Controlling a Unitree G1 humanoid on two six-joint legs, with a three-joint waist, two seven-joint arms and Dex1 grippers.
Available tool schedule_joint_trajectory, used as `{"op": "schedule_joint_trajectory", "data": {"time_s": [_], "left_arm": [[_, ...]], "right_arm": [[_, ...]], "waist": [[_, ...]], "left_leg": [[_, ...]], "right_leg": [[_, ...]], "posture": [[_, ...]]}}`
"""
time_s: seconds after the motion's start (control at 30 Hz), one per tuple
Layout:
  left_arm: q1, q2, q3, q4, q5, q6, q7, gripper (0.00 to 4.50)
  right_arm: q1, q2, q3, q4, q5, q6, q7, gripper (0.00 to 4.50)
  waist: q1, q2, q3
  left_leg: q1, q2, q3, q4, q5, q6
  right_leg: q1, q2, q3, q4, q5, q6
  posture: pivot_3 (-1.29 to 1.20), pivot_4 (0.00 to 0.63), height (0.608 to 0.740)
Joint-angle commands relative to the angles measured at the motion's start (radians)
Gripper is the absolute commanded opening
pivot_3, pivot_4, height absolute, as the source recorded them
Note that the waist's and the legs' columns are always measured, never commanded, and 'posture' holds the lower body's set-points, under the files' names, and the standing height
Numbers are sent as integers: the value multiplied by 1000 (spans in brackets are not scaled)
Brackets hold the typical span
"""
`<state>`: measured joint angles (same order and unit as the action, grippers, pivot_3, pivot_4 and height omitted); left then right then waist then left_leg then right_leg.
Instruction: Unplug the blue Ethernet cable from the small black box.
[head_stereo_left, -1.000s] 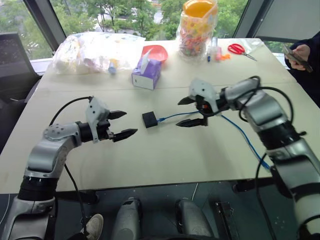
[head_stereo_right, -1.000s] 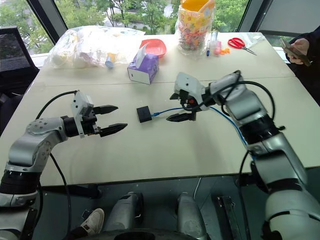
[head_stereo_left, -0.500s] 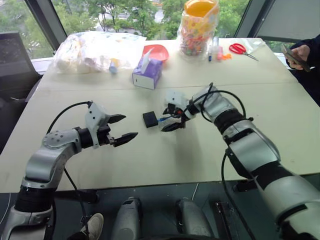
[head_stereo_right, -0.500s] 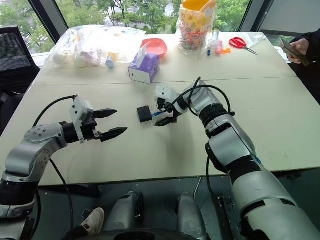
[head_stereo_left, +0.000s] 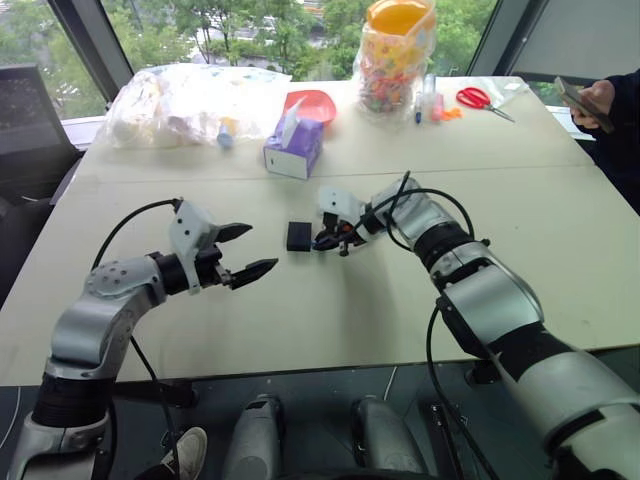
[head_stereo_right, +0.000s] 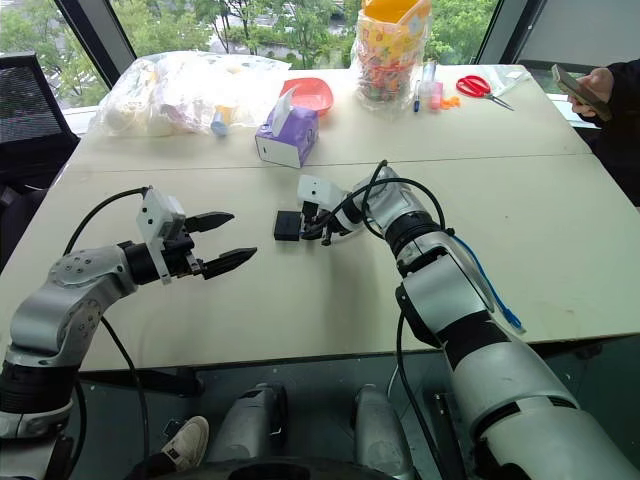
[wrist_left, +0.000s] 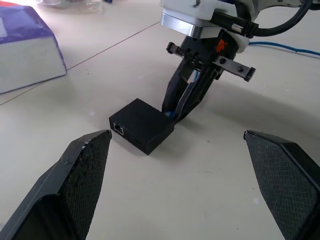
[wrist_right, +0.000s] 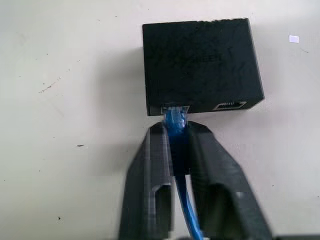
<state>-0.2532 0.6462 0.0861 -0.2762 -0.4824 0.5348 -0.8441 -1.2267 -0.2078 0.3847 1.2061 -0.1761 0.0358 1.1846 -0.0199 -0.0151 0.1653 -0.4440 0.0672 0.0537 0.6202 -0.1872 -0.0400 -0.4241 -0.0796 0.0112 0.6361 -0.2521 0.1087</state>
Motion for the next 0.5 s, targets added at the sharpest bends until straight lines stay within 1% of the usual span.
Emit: {"op": "schedule_joint_trajectory", "data": {"time_s": [0.03,0.1,0.2,0.27,0.37,0.5], "left_arm": [[-21,-1,-4,-4,-1,-13,-3,4500],[-24,-2,-9,2,1,-15,-5,4500],[-44,-13,-6,23,-18,0,-4,4500],[-64,-19,2,47,-36,26,0,4500],[-107,-29,16,97,-61,60,0,4500],[-175,-34,5,155,-100,107,-38,4500]], "right_arm": [[13,-39,10,-29,-45,-59,-7,32],[35,-67,19,-77,-69,-142,-36,32],[104,-126,1,-248,-74,-266,-91,32],[184,-175,-33,-445,-62,-320,-144,32],[335,-275,-72,-773,-85,-332,-212,32],[487,-363,-117,-1063,-128,-346,-298,32]], "waist": [[3,0,0],[6,0,0],[9,0,0],[10,0,0],[7,0,0],[6,0,0]], "left_leg": [[0,0,0,0,0,0],[0,0,0,0,0,0],[0,0,0,1,0,-1],[-1,0,0,1,0,-1],[-1,0,-1,1,0,-1],[0,0,-1,1,0,-1]], "right_leg": [[0,0,0,0,0,0],[0,0,0,0,0,0],[1,0,0,0,0,0],[1,0,0,0,0,0],[0,0,0,0,0,1],[0,0,0,0,0,1]], "posture": [[0,150,735],[0,150,735],[0,150,735],[0,150,735],[0,150,735],[0,150,735]]}}
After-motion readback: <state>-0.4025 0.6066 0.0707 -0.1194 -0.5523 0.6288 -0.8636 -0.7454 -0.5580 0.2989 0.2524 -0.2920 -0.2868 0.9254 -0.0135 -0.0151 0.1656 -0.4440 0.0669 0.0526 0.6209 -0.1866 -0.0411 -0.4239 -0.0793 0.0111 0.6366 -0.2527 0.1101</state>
